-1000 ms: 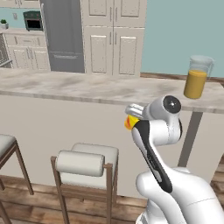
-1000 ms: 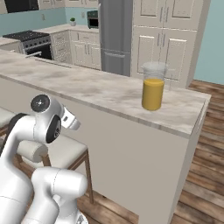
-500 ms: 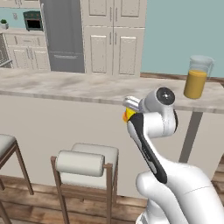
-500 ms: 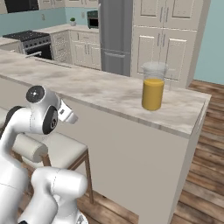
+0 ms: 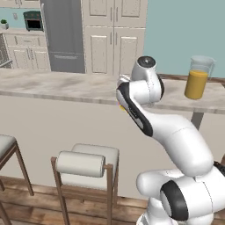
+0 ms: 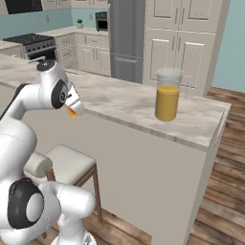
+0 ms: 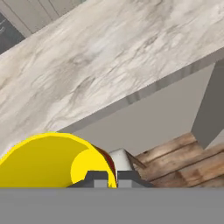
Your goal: Place the pitcher and cup on the dining counter for serving.
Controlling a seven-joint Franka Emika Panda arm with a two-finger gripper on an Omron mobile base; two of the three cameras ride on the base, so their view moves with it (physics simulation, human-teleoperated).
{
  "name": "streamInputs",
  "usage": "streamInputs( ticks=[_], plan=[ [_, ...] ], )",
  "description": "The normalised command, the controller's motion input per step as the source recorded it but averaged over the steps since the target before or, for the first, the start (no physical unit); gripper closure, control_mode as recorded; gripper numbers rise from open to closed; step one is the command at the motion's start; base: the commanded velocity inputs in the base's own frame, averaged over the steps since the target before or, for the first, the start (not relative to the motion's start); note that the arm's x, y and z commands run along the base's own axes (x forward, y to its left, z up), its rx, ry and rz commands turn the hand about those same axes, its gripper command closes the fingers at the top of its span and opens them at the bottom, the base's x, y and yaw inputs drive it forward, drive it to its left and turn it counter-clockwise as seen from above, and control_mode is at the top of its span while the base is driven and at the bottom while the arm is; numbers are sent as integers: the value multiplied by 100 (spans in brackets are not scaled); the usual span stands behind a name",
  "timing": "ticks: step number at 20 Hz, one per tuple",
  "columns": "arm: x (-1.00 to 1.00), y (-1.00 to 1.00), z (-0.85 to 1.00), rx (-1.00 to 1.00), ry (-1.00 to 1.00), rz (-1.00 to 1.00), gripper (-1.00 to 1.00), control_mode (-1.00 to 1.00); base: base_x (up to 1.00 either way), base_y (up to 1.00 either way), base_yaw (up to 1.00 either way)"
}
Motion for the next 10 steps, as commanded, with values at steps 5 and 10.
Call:
streamInputs(
  ticks=[5,10],
  plan=[
    [8,0,30,1,0,-7,100,-100,0,0,0],
    [18,-2,-3,-4,-21,0,100,-100,0,0,0]
  ],
)
